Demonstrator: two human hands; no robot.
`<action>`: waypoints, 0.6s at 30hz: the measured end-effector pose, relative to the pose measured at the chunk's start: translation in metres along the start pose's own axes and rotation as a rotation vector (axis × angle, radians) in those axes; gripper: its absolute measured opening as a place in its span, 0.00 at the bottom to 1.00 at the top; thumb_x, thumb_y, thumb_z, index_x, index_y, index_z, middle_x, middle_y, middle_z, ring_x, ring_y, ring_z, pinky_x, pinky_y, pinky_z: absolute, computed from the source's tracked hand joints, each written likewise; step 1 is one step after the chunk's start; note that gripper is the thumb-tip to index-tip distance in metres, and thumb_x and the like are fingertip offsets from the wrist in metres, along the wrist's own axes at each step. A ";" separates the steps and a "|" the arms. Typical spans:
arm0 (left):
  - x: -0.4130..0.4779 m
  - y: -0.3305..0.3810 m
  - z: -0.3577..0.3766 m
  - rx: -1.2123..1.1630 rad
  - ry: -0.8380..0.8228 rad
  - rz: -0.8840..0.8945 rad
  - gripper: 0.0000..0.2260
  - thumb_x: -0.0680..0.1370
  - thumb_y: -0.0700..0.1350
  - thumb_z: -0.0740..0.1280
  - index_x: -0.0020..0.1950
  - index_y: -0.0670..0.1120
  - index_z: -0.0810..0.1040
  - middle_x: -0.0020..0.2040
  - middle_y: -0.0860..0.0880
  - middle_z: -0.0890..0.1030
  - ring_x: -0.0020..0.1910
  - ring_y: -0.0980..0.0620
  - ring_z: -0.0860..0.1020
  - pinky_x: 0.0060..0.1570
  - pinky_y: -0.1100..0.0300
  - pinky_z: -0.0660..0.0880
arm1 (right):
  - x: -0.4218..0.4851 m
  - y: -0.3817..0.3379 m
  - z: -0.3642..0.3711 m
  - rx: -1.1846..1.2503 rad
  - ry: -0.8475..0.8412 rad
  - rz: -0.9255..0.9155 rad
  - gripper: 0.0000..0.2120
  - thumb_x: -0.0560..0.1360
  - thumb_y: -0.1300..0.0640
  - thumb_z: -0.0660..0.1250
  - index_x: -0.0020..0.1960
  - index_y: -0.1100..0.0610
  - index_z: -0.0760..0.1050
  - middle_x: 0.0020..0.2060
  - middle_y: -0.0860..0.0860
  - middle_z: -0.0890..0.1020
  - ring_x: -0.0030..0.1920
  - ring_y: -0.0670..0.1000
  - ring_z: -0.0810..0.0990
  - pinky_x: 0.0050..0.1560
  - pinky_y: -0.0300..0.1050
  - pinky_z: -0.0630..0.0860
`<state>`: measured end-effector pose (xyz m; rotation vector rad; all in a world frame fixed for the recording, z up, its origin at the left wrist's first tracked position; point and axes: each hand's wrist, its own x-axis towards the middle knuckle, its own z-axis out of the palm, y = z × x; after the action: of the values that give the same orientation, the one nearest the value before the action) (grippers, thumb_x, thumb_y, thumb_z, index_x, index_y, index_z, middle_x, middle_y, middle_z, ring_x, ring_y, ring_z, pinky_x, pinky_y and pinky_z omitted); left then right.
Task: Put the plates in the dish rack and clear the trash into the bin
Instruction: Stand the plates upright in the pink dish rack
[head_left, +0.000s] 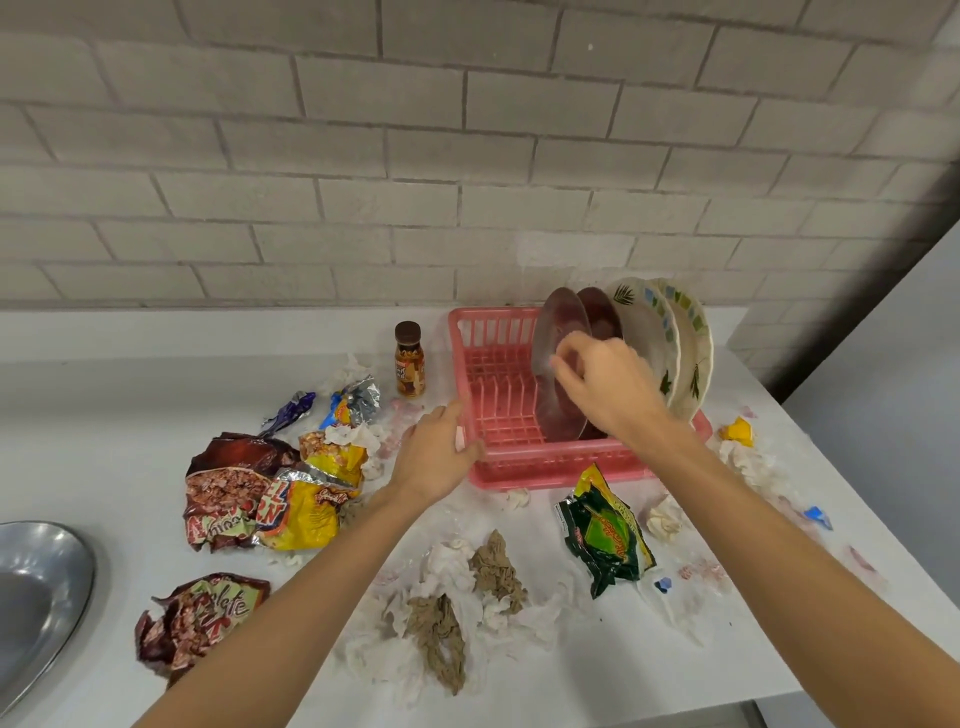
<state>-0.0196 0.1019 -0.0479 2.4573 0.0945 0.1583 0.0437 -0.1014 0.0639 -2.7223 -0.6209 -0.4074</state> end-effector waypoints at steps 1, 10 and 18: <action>-0.005 0.000 -0.005 -0.037 0.060 0.011 0.22 0.77 0.53 0.67 0.70 0.53 0.69 0.59 0.51 0.79 0.61 0.49 0.76 0.61 0.47 0.71 | -0.006 -0.005 0.007 0.042 -0.045 -0.017 0.11 0.80 0.47 0.60 0.51 0.52 0.78 0.35 0.49 0.82 0.37 0.55 0.81 0.38 0.48 0.77; -0.056 -0.019 -0.043 -0.295 0.111 -0.067 0.10 0.76 0.37 0.67 0.50 0.51 0.82 0.39 0.55 0.84 0.41 0.60 0.80 0.39 0.70 0.75 | -0.033 -0.066 0.071 0.235 -0.301 -0.171 0.09 0.77 0.55 0.62 0.43 0.53 0.80 0.30 0.45 0.77 0.32 0.50 0.75 0.36 0.47 0.73; -0.145 -0.102 -0.110 -0.401 0.366 -0.302 0.13 0.77 0.34 0.64 0.48 0.49 0.84 0.35 0.50 0.84 0.35 0.54 0.82 0.40 0.64 0.78 | -0.051 -0.151 0.125 0.423 -0.486 -0.334 0.10 0.77 0.55 0.62 0.41 0.53 0.79 0.30 0.48 0.79 0.33 0.49 0.76 0.38 0.49 0.75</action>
<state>-0.1814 0.2339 -0.0406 1.9642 0.5356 0.4463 -0.0445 0.0548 -0.0308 -2.3053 -1.1476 0.3015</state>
